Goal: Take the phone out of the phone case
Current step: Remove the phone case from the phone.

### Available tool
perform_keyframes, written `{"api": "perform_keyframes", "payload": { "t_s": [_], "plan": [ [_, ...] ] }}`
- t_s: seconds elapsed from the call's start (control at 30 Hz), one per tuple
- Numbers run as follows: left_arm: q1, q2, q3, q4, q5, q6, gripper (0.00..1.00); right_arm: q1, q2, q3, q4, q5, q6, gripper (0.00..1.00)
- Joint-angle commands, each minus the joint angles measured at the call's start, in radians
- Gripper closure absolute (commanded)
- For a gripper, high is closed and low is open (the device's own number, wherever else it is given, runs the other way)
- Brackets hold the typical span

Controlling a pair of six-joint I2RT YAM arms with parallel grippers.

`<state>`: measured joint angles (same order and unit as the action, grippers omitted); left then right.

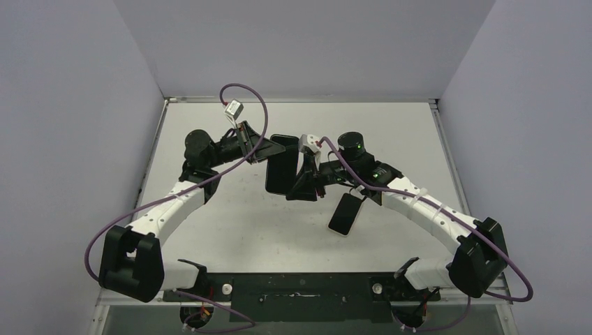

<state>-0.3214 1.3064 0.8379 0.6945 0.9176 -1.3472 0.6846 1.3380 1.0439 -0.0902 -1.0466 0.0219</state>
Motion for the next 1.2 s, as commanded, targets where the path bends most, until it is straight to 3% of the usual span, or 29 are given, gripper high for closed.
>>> {"api": "perform_keyframes", "payload": {
  "t_s": [0.0,0.3,0.53,0.73,0.83,0.9,1.07,1.17],
  "plan": [
    [-0.013,0.031,-0.021,-0.066,-0.07,-0.164,1.0,0.057,-0.053,0.071,0.128,0.032,-0.244,1.0],
    [-0.079,0.081,-0.036,0.026,-0.071,-0.228,1.0,0.078,-0.04,0.104,0.047,0.076,-0.344,1.0],
    [-0.09,0.09,-0.03,0.05,-0.072,-0.248,1.0,0.078,-0.046,0.109,-0.042,0.197,-0.44,1.0],
    [-0.085,0.077,-0.043,0.071,-0.103,-0.248,1.0,0.065,-0.078,0.059,0.014,0.246,-0.376,1.0],
    [-0.073,0.058,-0.058,0.091,-0.145,-0.241,1.0,0.051,-0.108,0.016,0.062,0.272,-0.28,0.88],
    [-0.061,0.042,-0.063,0.078,-0.174,-0.22,1.0,0.037,-0.139,-0.022,0.109,0.305,-0.193,0.68],
    [-0.053,0.0,-0.089,0.049,-0.302,-0.174,1.0,0.003,-0.219,-0.122,0.24,0.376,0.13,0.37],
    [-0.053,-0.025,-0.112,0.044,-0.386,-0.169,1.0,0.003,-0.254,-0.157,0.275,0.42,0.283,0.25]
  ]
}}
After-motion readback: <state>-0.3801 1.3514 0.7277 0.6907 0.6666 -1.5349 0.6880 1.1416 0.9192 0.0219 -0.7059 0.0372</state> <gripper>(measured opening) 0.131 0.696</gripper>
